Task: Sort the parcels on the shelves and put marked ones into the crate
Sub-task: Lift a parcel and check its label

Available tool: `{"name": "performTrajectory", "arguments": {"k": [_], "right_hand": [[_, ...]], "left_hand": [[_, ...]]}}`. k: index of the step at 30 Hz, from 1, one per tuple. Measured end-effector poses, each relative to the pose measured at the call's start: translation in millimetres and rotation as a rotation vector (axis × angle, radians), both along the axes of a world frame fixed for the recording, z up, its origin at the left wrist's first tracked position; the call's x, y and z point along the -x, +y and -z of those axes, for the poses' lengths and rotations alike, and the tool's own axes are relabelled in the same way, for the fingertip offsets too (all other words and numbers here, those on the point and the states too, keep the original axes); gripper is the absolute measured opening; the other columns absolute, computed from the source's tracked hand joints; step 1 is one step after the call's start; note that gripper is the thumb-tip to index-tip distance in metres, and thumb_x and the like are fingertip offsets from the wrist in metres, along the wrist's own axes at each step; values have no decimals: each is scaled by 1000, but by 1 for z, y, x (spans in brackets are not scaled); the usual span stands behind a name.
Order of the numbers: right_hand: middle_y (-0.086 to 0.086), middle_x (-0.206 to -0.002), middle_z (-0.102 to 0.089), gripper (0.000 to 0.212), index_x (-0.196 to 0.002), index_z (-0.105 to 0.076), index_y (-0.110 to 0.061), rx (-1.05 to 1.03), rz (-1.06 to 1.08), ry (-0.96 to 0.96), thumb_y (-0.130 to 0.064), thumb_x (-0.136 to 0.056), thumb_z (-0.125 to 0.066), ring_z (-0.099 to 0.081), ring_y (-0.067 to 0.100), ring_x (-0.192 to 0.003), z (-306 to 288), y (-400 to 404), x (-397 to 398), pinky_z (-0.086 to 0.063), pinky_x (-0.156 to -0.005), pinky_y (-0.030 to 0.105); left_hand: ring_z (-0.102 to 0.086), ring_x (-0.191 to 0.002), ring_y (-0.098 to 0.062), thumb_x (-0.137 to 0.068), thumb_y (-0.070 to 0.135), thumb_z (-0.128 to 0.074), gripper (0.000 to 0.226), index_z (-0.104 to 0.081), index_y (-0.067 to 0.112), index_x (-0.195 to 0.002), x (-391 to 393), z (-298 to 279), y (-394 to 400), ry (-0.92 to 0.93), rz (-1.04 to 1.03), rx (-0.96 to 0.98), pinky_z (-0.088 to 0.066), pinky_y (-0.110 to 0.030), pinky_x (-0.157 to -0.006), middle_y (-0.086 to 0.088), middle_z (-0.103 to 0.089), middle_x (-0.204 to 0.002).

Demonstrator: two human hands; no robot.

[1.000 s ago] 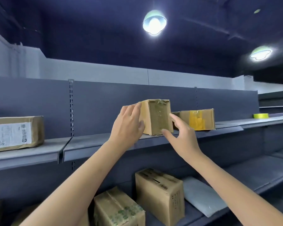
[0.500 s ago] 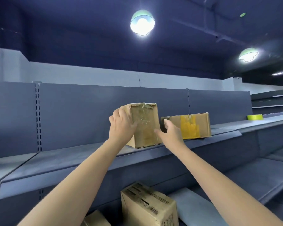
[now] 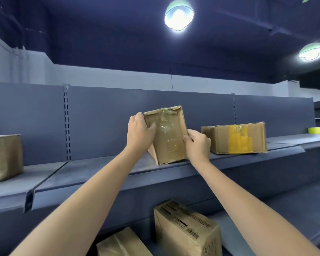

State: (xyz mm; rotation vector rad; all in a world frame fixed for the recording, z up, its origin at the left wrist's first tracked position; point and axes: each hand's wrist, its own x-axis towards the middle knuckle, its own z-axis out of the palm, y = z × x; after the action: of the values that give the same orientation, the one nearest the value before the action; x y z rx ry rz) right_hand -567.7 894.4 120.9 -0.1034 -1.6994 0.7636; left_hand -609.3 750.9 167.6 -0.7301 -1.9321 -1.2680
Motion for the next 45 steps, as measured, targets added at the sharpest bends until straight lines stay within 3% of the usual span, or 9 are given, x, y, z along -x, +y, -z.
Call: {"name": "performTrajectory", "arguments": {"k": [5, 11, 15, 18, 23, 28, 35, 40, 45], "right_hand": [[16, -93, -72, 24, -108, -66, 0, -249, 50, 234, 1, -86, -56, -68, 30, -82, -9, -46, -19, -51, -70, 26], [20, -91, -71, 34, -92, -71, 5, -680, 157, 445, 22, -63, -67, -70, 33, -83, 3, -116, -44, -59, -62, 43], [23, -92, -70, 34, -93, -70, 7, -753, 93, 430, 21, -61, -70, -69, 33, -85, 16, -151, -59, -57, -67, 48], [23, -103, -67, 35, -102, -66, 8, -811, 20, 356, 10, -67, -73, -66, 35, -96, 26, -169, -77, -55, -77, 49], [-6, -137, -40, 55, -137, -39, -8, -218, -429, 148, -28, -88, -56, -36, 3, -129, 44, -194, -120, -31, -105, 14], [-1, -105, -71, 37, -108, -65, -17, 389, -1150, -266, -27, -73, -63, -67, 12, -92, 58, -211, -149, -51, -67, 17], [9, -107, -70, 67, -105, -69, -13, 419, -1395, -590, -47, -49, -83, -68, 19, -91, 85, -234, -159, -55, -68, 24], [3, -102, -72, 62, -94, -75, -21, 358, -1505, -739, -49, -41, -86, -69, 15, -89, 97, -240, -159, -54, -69, 23], [8, -96, -73, 58, -88, -75, -14, 332, -1363, -721, -40, -37, -85, -69, 17, -81, 94, -242, -149, -55, -64, 23]], "left_hand": [[-44, -65, -16, -78, 66, -46, 53, -51, 13, -78, -13, -15, -66, -276, 58, -148, -30, -28, -53, 1, -49, -82], [-58, -111, -30, -37, 90, -53, 117, -53, 18, -129, -40, -15, -155, -548, 261, -77, -40, -45, -103, -8, -59, -125], [-59, -109, -32, -43, 74, -62, 102, -53, 16, -127, -58, 4, -197, -592, 326, -119, -45, -47, -99, -11, -58, -127], [-69, -76, -22, -56, 57, -63, 67, -63, 11, -106, -69, 30, -224, -517, 344, -224, -55, -35, -77, -5, -74, -86], [-70, -74, -16, -69, 40, -56, 27, -76, 24, -76, -103, 79, -265, -381, 483, -390, -55, -28, -64, 0, -75, -82], [-69, -83, -19, -64, 45, -54, 37, -74, 28, -91, -140, 123, -290, -294, 510, -374, -53, -27, -61, -2, -74, -95], [-66, -97, -33, -60, 39, -55, 50, -69, 19, -104, -169, 166, -323, -275, 481, -458, -49, -47, -84, -12, -71, -103], [-58, -111, -39, -60, 41, -67, 67, -58, 9, -119, -177, 189, -337, -285, 494, -464, -47, -53, -90, -18, -65, -115], [-41, -132, -27, -50, 65, -76, 114, -30, 17, -143, -189, 186, -355, -436, 377, -330, -33, -43, -107, -11, -40, -145]]}}
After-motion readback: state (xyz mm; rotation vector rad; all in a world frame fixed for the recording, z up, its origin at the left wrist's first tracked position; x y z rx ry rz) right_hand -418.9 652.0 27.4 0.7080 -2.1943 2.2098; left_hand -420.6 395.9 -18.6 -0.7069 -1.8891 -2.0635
